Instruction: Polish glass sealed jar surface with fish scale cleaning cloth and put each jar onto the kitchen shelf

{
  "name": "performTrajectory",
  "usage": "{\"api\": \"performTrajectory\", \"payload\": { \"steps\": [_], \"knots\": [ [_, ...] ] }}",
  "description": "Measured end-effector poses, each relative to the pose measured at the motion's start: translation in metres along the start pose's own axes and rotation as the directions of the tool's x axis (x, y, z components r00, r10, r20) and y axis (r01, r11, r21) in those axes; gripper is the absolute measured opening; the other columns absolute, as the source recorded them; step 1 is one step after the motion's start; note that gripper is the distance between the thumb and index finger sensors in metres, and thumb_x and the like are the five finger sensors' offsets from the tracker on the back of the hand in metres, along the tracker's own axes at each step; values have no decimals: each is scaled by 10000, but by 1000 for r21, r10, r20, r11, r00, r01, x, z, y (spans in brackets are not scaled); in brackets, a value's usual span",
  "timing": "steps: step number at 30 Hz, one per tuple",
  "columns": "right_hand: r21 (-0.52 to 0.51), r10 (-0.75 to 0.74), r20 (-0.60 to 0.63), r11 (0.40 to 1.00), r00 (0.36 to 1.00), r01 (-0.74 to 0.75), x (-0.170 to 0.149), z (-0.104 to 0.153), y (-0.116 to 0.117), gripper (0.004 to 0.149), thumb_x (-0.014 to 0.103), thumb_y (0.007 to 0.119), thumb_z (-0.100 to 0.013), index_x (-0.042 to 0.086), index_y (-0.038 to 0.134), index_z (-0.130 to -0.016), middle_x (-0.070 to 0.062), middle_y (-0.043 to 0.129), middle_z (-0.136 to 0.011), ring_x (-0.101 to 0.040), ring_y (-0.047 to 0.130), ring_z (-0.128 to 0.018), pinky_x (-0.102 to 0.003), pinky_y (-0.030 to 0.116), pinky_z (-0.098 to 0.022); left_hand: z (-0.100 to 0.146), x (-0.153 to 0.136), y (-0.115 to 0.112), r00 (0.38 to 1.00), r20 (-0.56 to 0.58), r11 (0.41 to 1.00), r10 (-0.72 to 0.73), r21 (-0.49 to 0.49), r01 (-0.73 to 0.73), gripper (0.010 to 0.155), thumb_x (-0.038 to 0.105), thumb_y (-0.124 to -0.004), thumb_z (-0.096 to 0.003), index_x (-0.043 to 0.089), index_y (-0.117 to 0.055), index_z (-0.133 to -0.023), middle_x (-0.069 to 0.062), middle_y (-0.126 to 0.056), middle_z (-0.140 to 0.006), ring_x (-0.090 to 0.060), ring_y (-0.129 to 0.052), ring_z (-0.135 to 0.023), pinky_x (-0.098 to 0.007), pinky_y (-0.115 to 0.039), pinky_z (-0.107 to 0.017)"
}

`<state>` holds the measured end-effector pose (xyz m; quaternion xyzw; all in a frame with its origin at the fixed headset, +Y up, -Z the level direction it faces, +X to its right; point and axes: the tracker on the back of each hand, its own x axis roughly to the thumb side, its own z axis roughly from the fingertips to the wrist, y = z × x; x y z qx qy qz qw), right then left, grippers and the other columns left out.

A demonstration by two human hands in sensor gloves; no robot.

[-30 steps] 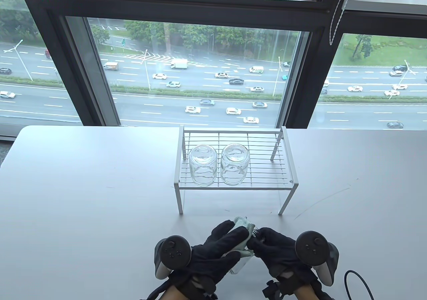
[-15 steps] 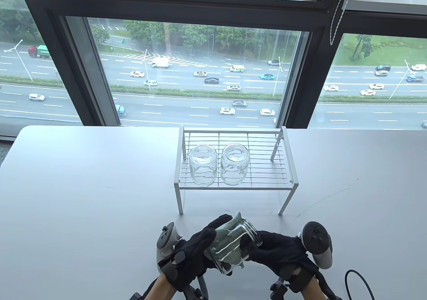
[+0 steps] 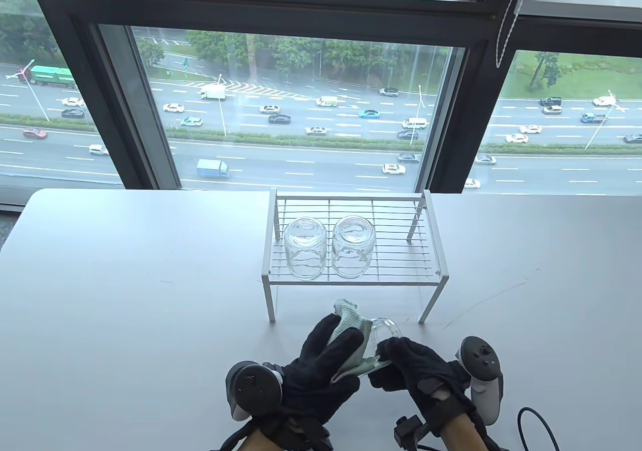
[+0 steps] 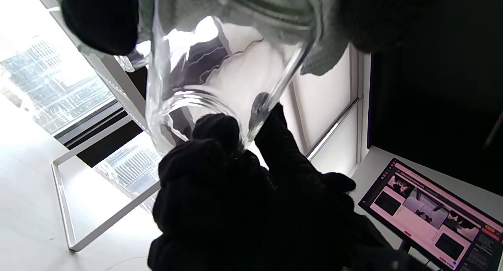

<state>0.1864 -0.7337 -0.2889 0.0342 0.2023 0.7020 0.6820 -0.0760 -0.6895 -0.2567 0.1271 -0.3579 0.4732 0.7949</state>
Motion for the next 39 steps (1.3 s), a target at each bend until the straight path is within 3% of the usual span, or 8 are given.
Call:
{"api": "performTrajectory", "payload": {
  "steps": [11,15,17,21,25,33,36,39],
  "knots": [
    [285,-55,80,958,995,30,11,-2,14,602,614,736,-447,220,866,-883,-81,1071,-600,-296,1048,-517,-494,828,-459,5,3,19,997,-70,970,11,242,6,819,642,-905,-415,424,-488,-1085,-316,-569,-1024,-550,-828,-704,-477,-890,-457],
    [-153,353,148,931,924,-331,28,13,1,660,642,698,-444,178,829,-894,-37,1070,-583,-268,1052,-512,-476,837,-455,6,-6,22,988,-136,966,68,255,-31,817,644,-901,-419,407,-500,-1090,-324,-582,-1016,-551,-838,-692,-476,-896,-444],
    [-477,602,173,744,780,-468,37,23,-1,643,625,723,-422,195,844,-884,-75,1059,-644,-310,1038,-556,-506,820,-476,6,-10,21,984,-169,973,50,233,-10,816,641,-902,-421,401,-506,-1092,-326,-586,-1016,-552,-840,-689,-478,-896,-442],
    [-462,671,419,737,612,-493,50,30,19,748,603,790,-404,253,620,-1044,-160,752,-1029,-438,758,-894,-602,652,-636,6,-15,15,971,-222,983,84,177,-44,808,646,-904,-422,394,-532,-1094,-331,-610,-1010,-547,-857,-672,-474,-905,-423],
    [-504,787,477,610,391,-612,56,41,52,834,581,848,-372,184,552,-1043,-163,673,-1072,-430,686,-954,-626,586,-681,7,-17,11,947,-276,978,166,171,-122,810,647,-904,-424,387,-535,-1097,-333,-615,-1008,-548,-860,-666,-472,-908,-417],
    [-731,974,183,42,-136,-681,49,47,89,1054,676,886,-308,139,405,-1077,-150,667,-1055,-389,804,-870,-604,644,-664,4,-18,4,916,-291,959,277,144,-245,808,627,-908,-428,385,-534,-1102,-343,-587,-1025,-568,-834,-680,-489,-891,-434],
    [-745,977,180,62,-111,-664,52,50,89,1052,715,876,-319,104,445,-1060,-168,715,-1003,-382,857,-799,-594,678,-643,3,-13,4,933,-233,958,275,144,-246,755,617,-859,-469,398,-526,-1110,-334,-533,-1077,-570,-774,-802,-552,-837,-519],
    [-647,955,262,279,137,-709,51,44,79,1049,735,864,-306,95,490,-1047,-162,774,-962,-373,901,-748,-587,712,-613,3,-10,4,961,-170,972,218,129,-198,665,577,-805,-505,417,-562,-1102,-278,-480,-1163,-614,-636,-932,-605,-753,-597]
  ]
}}
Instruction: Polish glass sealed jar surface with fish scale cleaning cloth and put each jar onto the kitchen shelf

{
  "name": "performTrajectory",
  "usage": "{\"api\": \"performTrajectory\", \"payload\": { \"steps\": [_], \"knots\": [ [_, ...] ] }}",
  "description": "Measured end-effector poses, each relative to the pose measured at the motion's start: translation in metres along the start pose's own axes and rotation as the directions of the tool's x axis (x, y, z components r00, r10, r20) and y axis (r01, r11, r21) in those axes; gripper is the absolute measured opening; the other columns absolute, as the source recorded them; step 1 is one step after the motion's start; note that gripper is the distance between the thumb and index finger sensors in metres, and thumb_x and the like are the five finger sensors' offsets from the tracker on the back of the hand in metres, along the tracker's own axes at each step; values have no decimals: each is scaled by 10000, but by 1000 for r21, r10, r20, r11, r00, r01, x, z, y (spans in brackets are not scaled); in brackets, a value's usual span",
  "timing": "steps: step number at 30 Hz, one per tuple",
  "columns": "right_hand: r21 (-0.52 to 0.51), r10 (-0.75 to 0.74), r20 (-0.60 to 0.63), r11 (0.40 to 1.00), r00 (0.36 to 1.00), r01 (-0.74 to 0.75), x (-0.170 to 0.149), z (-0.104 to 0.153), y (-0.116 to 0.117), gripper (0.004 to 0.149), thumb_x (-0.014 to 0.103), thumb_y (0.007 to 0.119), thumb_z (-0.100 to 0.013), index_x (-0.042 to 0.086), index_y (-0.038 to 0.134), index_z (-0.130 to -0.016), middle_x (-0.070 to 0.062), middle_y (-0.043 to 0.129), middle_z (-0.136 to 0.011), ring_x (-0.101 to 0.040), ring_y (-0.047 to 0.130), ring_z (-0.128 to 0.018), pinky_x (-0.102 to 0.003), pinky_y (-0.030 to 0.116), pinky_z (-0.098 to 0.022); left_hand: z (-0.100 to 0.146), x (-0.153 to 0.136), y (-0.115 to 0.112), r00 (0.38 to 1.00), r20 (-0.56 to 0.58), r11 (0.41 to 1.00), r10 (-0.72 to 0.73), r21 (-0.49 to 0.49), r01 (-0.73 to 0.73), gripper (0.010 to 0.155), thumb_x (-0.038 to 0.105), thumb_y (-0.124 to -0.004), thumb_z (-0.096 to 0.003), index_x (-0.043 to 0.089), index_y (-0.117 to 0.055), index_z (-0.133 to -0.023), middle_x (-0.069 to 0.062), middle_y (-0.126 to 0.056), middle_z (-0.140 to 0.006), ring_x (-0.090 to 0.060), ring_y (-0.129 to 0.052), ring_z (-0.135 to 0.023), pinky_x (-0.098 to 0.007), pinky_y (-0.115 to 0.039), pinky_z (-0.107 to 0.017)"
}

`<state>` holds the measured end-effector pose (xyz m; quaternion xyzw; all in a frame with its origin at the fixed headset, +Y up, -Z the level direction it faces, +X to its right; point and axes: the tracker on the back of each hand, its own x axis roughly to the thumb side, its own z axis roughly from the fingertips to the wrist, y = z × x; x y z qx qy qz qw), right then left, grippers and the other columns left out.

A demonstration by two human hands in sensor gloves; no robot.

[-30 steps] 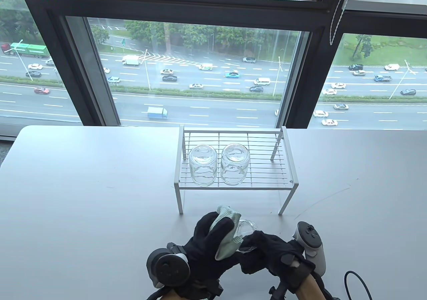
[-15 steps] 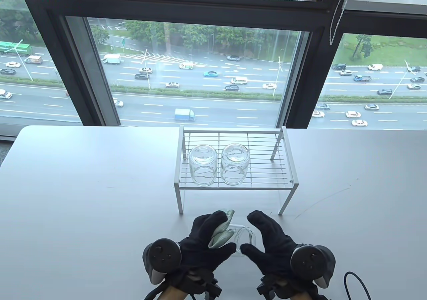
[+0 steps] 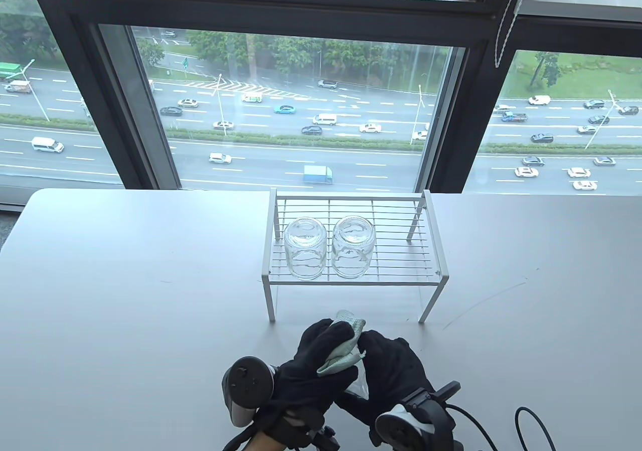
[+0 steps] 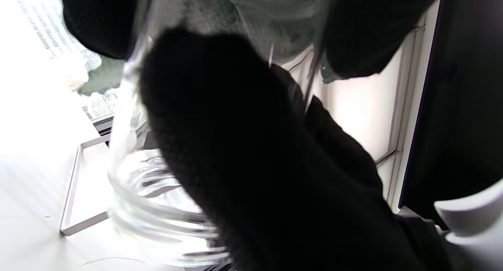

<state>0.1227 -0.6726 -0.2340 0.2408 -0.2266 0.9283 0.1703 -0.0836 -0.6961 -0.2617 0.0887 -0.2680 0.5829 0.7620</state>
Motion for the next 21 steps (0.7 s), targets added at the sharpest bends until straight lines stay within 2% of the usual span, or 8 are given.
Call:
{"api": "performTrajectory", "payload": {
  "steps": [3,4,7,9,12,16,18,21],
  "knots": [
    [52,-234,-120,969,965,242,-15,-1,3,1067,733,862,-313,84,449,-1053,-160,788,-948,-378,914,-730,-589,724,-601,0,-1,0,999,50,1000,17,8,-17,609,554,-763,-522,415,-595,-1091,-222,-512,-1196,-624,-608,-959,-601,-750,-602],
    [70,-329,-153,937,932,342,-21,-2,4,1077,736,855,-316,76,431,-1053,-157,784,-948,-376,916,-729,-589,728,-600,-1,0,2,996,73,999,45,18,-47,603,540,-767,-523,397,-614,-1087,-200,-537,-1198,-622,-609,-965,-604,-748,-601],
    [66,-583,-262,784,769,617,-32,-3,9,1057,720,865,-329,73,443,-1050,-172,781,-947,-391,909,-729,-602,716,-599,-2,5,7,992,125,999,21,46,-27,612,532,-768,-519,333,-629,-1082,-160,-626,-1180,-586,-680,-955,-560,-789,-590],
    [102,-697,-313,651,646,752,-37,-4,14,1048,720,865,-332,77,453,-1050,-176,779,-950,-392,907,-732,-603,714,-600,-2,8,10,989,147,998,4,54,-12,617,546,-764,-516,294,-653,-1068,-167,-666,-1157,-567,-728,-933,-544,-806,-580],
    [126,-774,-368,507,514,853,-41,-3,22,1042,728,857,-335,80,463,-1050,-171,788,-945,-386,915,-725,-598,723,-595,-3,9,11,988,157,999,11,36,-16,634,571,-746,-515,271,-651,-1066,-178,-682,-1141,-560,-753,-915,-537,-812,-577],
    [102,-841,-453,280,296,954,-43,1,31,1014,764,809,-354,85,506,-1044,-160,827,-917,-363,943,-685,-579,747,-574,-4,7,10,986,148,997,81,-31,-77,684,597,-713,-519,240,-590,-1089,-215,-639,-1143,-561,-775,-891,-528,-815,-582],
    [114,-854,-473,187,219,976,-43,2,34,1005,772,790,-363,88,512,-1046,-155,838,-914,-359,949,-677,-574,751,-571,-5,6,11,984,142,993,112,-51,-106,698,615,-706,-515,238,-586,-1090,-220,-641,-1140,-550,-792,-882,-528,-813,-585],
    [133,-864,-478,106,158,985,-44,1,39,979,775,802,-357,136,559,-1057,-123,875,-919,-355,958,-682,-567,755,-575,-6,5,12,981,138,990,136,-54,-130,718,648,-708,-498,236,-608,-1077,-226,-669,-1122,-538,-822,-855,-522,-824,-572]
  ]
}}
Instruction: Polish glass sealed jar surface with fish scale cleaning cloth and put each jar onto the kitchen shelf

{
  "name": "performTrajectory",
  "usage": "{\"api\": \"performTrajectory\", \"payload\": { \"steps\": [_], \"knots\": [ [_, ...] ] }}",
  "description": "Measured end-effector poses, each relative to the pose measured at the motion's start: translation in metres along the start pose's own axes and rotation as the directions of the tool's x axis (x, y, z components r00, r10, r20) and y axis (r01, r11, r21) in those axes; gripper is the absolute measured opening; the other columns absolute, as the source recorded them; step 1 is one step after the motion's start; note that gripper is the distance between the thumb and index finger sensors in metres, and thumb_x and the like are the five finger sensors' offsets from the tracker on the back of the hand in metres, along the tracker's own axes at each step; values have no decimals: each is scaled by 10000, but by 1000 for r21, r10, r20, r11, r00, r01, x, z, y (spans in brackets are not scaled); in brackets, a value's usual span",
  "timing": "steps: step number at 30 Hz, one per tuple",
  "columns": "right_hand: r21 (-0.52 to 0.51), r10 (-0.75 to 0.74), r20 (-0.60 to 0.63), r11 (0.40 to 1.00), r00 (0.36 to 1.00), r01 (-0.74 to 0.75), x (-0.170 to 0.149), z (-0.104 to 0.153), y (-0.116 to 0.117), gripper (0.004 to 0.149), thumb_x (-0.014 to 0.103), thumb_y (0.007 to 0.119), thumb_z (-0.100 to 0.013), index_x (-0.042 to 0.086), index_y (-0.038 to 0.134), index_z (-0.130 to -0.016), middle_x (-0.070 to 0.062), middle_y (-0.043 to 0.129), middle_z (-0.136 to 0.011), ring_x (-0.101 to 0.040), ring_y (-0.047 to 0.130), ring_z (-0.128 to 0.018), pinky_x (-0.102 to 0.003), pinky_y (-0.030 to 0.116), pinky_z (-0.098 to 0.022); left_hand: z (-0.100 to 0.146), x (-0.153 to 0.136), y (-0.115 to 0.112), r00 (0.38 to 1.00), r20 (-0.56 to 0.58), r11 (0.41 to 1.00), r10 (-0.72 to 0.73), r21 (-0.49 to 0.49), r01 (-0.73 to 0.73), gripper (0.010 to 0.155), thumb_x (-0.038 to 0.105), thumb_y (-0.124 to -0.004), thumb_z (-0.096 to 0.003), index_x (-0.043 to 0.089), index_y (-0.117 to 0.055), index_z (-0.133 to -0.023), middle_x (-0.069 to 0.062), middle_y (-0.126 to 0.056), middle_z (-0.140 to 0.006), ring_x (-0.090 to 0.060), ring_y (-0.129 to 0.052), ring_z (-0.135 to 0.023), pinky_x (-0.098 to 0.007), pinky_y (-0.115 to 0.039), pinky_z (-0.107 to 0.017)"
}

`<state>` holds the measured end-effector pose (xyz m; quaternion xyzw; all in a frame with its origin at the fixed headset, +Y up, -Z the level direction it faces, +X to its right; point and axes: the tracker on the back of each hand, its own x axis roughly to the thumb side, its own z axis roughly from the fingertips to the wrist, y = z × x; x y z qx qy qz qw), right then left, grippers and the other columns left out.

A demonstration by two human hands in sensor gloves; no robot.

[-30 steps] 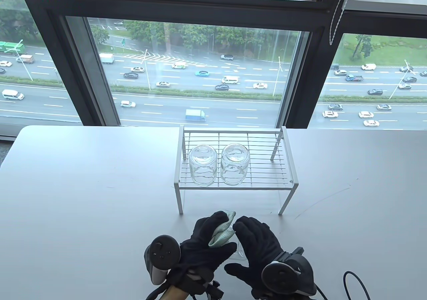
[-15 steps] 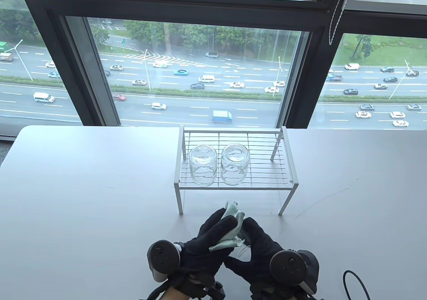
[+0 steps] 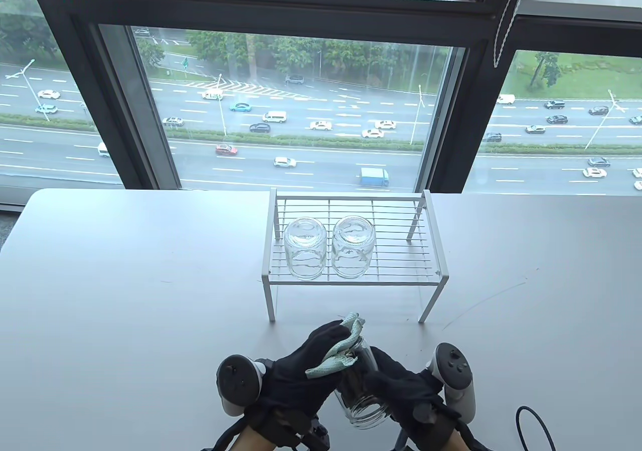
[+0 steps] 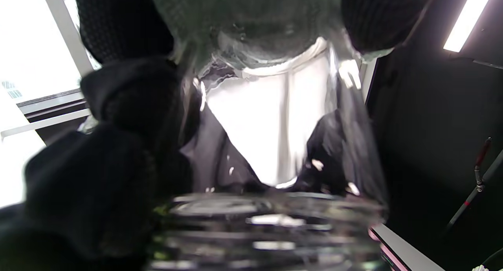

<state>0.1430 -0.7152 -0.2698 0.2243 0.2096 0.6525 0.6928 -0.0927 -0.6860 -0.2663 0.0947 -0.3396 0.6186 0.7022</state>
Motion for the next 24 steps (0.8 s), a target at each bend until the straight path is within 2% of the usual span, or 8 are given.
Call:
{"api": "performTrajectory", "payload": {
  "steps": [3,6,9,14,16,19,22,24],
  "knots": [
    [27,44,10,999,999,-44,1,-2,-5,980,761,872,-321,151,622,-1046,-98,912,-919,-380,922,-739,-590,718,-605,-1,2,0,1000,-1,999,-29,-16,29,719,660,-707,-491,233,-635,-1065,-233,-692,-1107,-537,-824,-844,-513,-837,-555],
    [52,142,13,988,990,-142,4,-1,-4,1015,745,906,-302,161,577,-1064,-74,878,-963,-393,844,-828,-606,675,-637,-1,2,0,999,-2,999,-38,-21,38,725,664,-710,-483,219,-657,-1052,-247,-696,-1097,-539,-824,-839,-517,-830,-559],
    [30,238,18,971,971,-238,6,-1,2,1053,716,938,-285,149,528,-1071,-68,836,-997,-399,785,-882,-625,630,-662,-1,2,3,997,22,997,-75,-13,75,706,646,-735,-477,200,-693,-1022,-260,-750,-1041,-529,-848,-809,-524,-833,-547],
    [-94,375,43,924,926,-370,11,1,2,1071,646,980,-282,131,475,-1074,-98,778,-1022,-415,811,-836,-640,614,-663,-1,12,6,966,56,967,-254,23,253,659,596,-771,-477,202,-710,-1002,-266,-783,-1002,-491,-913,-742,-490,-877,-498],
    [-177,470,40,872,882,-456,14,4,1,1090,641,981,-271,92,468,-1061,-140,759,-1002,-426,828,-810,-656,622,-653,-1,13,6,950,55,951,-309,34,307,643,567,-786,-482,201,-697,-1002,-264,-791,-992,-481,-926,-728,-484,-886,-488],
    [-255,565,31,802,825,-540,16,7,-1,1104,642,984,-259,73,467,-1051,-153,754,-989,-423,859,-797,-647,643,-648,-1,14,7,943,36,944,-330,34,329,609,515,-813,-489,194,-701,-994,-269,-812,-966,-478,-947,-699,-481,-899,-467],
    [-321,642,12,728,767,-605,19,9,-5,1109,630,990,-260,68,452,-1052,-158,738,-995,-416,872,-800,-631,654,-649,0,11,14,939,14,937,-343,68,341,532,447,-823,-500,180,-745,-953,-248,-903,-875,-442,-1017,-604,-455,-939,-392],
    [-343,649,8,716,761,-607,21,11,-8,1114,619,991,-266,66,432,-1055,-160,719,-1005,-415,872,-808,-623,655,-653,0,7,19,943,-39,940,-331,77,333,497,425,-832,-494,173,-785,-920,-245,-932,-843,-437,-1033,-573,-454,-946,-364]
  ]
}}
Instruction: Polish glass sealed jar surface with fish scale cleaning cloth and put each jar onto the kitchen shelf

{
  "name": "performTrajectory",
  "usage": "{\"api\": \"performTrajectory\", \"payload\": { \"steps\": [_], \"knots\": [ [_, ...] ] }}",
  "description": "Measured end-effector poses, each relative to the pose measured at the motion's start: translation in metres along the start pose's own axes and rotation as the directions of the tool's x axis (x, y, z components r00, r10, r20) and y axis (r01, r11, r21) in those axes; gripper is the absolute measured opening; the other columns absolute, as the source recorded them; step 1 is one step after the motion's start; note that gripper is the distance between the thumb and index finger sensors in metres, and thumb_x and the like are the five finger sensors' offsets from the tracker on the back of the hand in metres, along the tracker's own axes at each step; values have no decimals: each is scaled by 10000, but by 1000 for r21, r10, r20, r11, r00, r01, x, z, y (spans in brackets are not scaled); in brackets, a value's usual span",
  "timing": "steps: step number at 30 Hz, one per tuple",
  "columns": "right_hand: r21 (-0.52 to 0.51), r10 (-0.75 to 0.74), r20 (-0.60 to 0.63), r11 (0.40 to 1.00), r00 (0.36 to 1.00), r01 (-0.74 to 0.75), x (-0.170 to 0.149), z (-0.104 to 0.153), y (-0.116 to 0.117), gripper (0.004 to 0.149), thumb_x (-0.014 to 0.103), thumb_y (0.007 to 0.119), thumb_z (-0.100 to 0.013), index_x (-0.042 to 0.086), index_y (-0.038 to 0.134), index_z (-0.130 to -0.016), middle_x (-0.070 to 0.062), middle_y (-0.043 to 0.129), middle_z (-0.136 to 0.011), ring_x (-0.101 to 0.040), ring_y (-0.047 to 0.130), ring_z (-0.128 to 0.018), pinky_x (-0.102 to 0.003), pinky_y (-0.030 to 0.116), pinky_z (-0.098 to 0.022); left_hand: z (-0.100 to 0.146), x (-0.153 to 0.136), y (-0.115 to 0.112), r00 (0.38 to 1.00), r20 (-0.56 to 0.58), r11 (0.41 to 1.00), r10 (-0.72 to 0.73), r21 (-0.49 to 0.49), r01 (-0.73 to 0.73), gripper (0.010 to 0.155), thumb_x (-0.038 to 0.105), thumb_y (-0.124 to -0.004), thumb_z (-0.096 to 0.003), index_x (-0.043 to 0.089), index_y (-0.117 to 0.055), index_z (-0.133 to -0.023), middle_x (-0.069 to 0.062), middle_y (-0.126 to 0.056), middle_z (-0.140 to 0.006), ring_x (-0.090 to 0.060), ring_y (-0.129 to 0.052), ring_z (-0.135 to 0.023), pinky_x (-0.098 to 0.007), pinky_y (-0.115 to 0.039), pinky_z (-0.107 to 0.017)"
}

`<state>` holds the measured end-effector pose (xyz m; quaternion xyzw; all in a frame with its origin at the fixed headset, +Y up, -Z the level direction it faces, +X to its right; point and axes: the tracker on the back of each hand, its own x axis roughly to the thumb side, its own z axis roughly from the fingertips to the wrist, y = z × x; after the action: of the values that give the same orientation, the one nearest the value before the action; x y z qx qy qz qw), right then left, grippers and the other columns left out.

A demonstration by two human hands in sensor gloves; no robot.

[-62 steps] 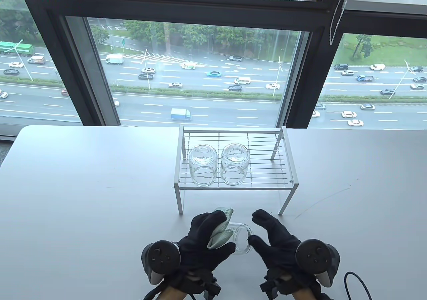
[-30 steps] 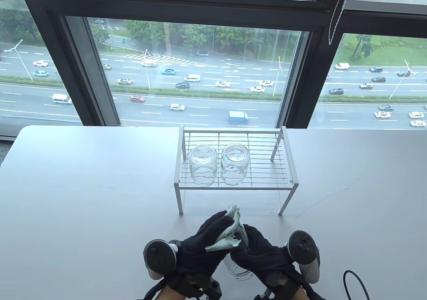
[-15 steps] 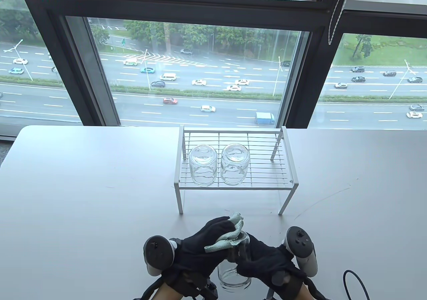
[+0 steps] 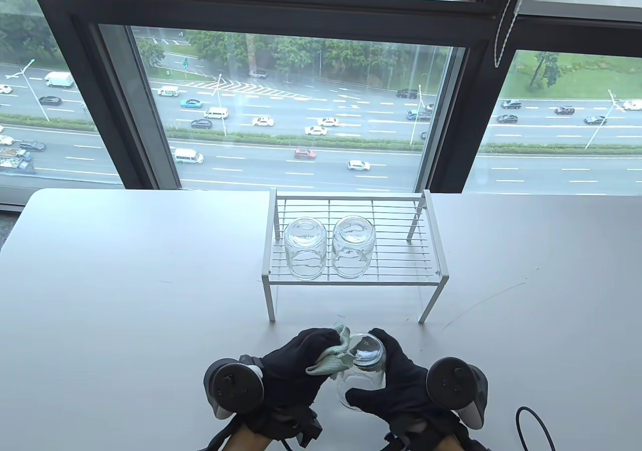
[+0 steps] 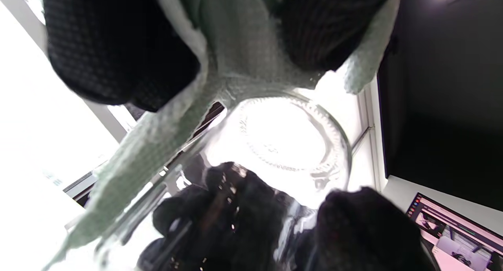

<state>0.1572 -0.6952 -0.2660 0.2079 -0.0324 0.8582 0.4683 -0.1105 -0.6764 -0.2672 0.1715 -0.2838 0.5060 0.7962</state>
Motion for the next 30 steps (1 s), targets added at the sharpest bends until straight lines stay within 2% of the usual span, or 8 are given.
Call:
{"api": "performTrajectory", "payload": {
  "steps": [4,9,12,17,21,26,30],
  "knots": [
    [-108,2,5,994,1000,-1,2,1,-14,1117,600,997,-270,65,412,-1058,-164,696,-1017,-411,873,-818,-608,665,-653,-1,-19,2,992,-111,995,-64,-84,55,491,414,-836,-492,171,-796,-917,-250,-929,-851,-450,-1025,-583,-467,-938,-369],
    [-215,89,2,973,996,-87,3,1,-35,1113,582,1007,-266,68,421,-1060,-163,702,-1021,-419,869,-828,-618,651,-660,-2,-43,-3,961,-196,948,-195,-290,133,494,408,-838,-491,172,-795,-924,-261,-915,-873,-477,-1009,-608,-484,-927,-392],
    [-253,129,-9,959,992,-127,5,-1,-48,1113,570,1012,-267,92,409,-1071,-143,688,-1044,-421,829,-870,-641,615,-672,-1,-52,-6,944,-229,918,-239,-370,143,500,411,-833,-495,169,-790,-930,-265,-905,-887,-487,-999,-622,-494,-920,-402],
    [-290,212,-43,932,976,-215,6,-16,-65,1108,572,1019,-267,137,412,-1086,-90,695,-1069,-418,724,-929,-676,528,-697,-2,-55,-7,939,-246,910,-239,-395,128,503,410,-829,-497,168,-788,-936,-280,-895,-896,-497,-991,-636,-503,-915,-411],
    [-307,232,-81,919,969,-246,6,-39,-79,1106,576,1019,-267,162,408,-1090,-58,692,-1084,-393,753,-910,-695,490,-703,-2,-54,-7,937,-250,905,-245,-406,128,505,412,-827,-498,169,-786,-938,-281,-891,-901,-499,-987,-642,-505,-913,-415],
    [-328,201,-121,916,972,-230,4,-68,-90,1108,577,1012,-274,139,397,-1085,-82,684,-1077,-400,784,-889,-673,482,-716,-2,-54,-6,934,-256,902,-248,-412,126,508,413,-826,-499,167,-784,-941,-283,-888,-905,-501,-986,-645,-508,-911,-417],
    [-379,289,-148,867,946,-324,-2,-90,-95,1113,607,998,-277,127,389,-1076,-89,680,-1063,-377,825,-867,-638,509,-725,-2,-54,-6,933,-260,901,-249,-415,124,508,414,-825,-499,166,-784,-941,-284,-889,-902,-503,-984,-646,-509,-910,-418]
  ]
}}
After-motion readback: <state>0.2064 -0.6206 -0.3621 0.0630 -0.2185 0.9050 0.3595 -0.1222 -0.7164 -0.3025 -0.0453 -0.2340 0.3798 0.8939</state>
